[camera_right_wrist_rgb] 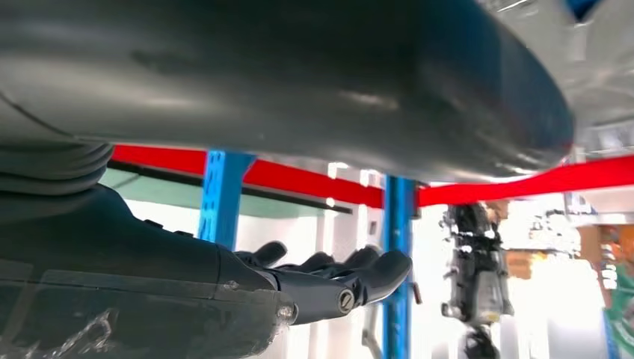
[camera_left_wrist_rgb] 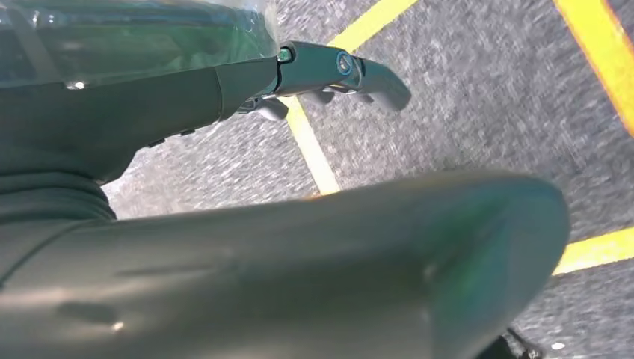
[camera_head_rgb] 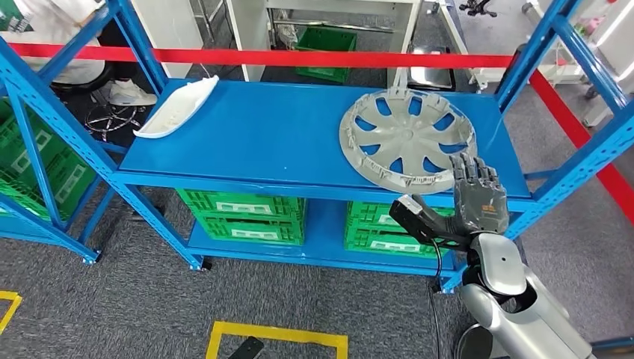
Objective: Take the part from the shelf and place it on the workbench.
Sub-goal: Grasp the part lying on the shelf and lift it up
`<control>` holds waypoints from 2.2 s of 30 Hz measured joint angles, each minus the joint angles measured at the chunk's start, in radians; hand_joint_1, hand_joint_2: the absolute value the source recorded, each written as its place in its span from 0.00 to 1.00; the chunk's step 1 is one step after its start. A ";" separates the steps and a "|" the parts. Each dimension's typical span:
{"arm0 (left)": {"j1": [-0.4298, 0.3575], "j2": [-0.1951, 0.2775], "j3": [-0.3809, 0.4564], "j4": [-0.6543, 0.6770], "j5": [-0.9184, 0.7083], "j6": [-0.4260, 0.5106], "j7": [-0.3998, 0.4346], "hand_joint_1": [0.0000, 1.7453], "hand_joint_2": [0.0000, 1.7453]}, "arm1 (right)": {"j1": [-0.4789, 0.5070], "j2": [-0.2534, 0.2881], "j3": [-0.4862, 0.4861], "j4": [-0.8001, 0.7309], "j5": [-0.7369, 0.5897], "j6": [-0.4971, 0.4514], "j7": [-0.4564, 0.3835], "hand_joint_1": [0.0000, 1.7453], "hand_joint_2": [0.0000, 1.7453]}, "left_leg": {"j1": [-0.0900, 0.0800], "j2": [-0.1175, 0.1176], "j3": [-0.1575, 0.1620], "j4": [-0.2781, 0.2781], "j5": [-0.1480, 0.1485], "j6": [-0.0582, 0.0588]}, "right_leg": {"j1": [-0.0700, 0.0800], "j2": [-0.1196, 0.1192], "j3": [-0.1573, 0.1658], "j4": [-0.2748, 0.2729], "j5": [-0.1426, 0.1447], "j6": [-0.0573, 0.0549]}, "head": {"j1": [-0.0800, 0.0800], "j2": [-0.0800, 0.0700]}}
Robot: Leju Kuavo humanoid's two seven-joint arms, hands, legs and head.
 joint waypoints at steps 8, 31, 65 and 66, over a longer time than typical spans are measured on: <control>-0.002 0.000 0.000 0.000 -0.003 0.001 0.001 0.00 0.00 | 0.000 0.010 -0.001 0.000 -0.004 -0.009 -0.010 0.00 0.00 | 0.004 0.003 -0.151 0.281 -0.101 -0.029 | -0.006 0.001 0.056 -0.013 -0.028 -0.028 | -0.016 0.000; -0.002 -0.002 0.000 0.001 -0.002 0.005 -0.002 0.00 0.00 | 0.000 0.020 -0.001 0.013 -0.011 -0.021 -0.025 0.00 0.00 | -0.003 0.000 -0.003 -0.002 0.005 0.015 | 0.008 0.001 0.004 -0.006 0.016 -0.004 | 0.001 0.000; -0.011 0.000 0.019 0.001 0.008 -0.017 -0.025 0.00 0.00 | -0.035 0.134 0.002 0.170 -0.161 -0.125 -0.173 0.00 0.00 | 0.002 -0.003 -0.083 0.009 0.074 0.004 | -0.009 0.000 0.090 -0.032 -0.042 0.017 | -0.010 0.000; -0.011 0.000 0.019 0.001 0.008 -0.017 -0.025 0.00 0.00 | -0.040 0.143 0.004 0.188 -0.169 -0.128 -0.179 0.00 0.00 | 0.003 -0.003 -0.083 0.008 0.075 0.003 | -0.008 0.000 0.090 -0.032 -0.042 0.017 | -0.010 0.000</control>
